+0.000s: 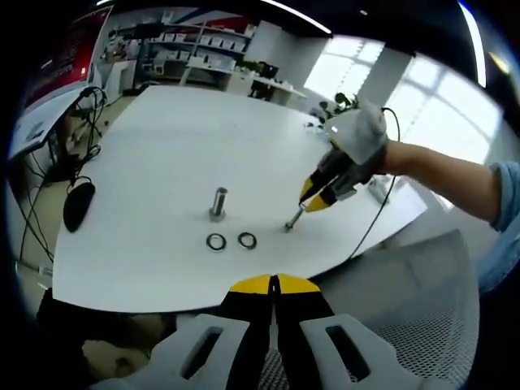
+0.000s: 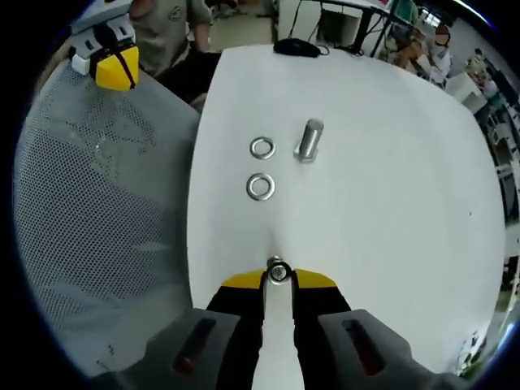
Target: Place the washer onto the threaded stud by aligning its center hole with the stud, sliding it down to the base, and recovering from edge contact or off-axis alignment until the washer reaches the visible bottom stop.
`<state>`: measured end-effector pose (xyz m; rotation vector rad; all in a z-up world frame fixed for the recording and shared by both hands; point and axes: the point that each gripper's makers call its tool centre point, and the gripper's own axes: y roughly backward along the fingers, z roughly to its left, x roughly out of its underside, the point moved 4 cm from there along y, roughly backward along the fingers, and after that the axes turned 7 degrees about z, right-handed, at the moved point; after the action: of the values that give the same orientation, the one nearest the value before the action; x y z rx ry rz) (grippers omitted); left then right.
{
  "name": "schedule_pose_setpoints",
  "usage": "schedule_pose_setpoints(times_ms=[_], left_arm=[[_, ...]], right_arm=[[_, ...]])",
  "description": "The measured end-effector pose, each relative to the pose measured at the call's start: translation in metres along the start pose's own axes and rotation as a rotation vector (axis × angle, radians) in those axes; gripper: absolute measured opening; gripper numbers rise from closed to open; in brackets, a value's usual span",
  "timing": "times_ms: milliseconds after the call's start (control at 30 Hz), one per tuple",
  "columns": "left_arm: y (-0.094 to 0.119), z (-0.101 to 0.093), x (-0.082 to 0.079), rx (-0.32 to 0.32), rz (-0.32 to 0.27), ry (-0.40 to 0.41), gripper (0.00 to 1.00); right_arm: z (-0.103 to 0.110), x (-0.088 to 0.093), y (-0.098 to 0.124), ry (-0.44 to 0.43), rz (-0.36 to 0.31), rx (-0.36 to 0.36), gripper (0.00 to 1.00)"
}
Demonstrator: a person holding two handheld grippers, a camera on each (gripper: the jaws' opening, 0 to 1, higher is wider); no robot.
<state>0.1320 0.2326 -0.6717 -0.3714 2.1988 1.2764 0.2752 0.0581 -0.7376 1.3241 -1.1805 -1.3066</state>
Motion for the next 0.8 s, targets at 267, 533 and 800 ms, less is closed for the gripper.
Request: schedule_pose_setpoints(times_ms=[267, 533, 800], left_arm=[[0.0, 0.001, -0.001, -0.005, -0.004, 0.0, 0.0], [-0.001, 0.001, 0.0, -0.007, 0.001, -0.002, 0.0], [0.0, 0.002, -0.001, -0.007, 0.001, -0.001, 0.0]], right_arm=[[0.0, 0.003, -0.008, -0.006, 0.014, -0.006, 0.13], [0.004, 0.004, -0.024, 0.001, 0.037, -0.025, 0.13], [0.002, 0.006, -0.044, -0.004, 0.057, -0.035, 0.13]])
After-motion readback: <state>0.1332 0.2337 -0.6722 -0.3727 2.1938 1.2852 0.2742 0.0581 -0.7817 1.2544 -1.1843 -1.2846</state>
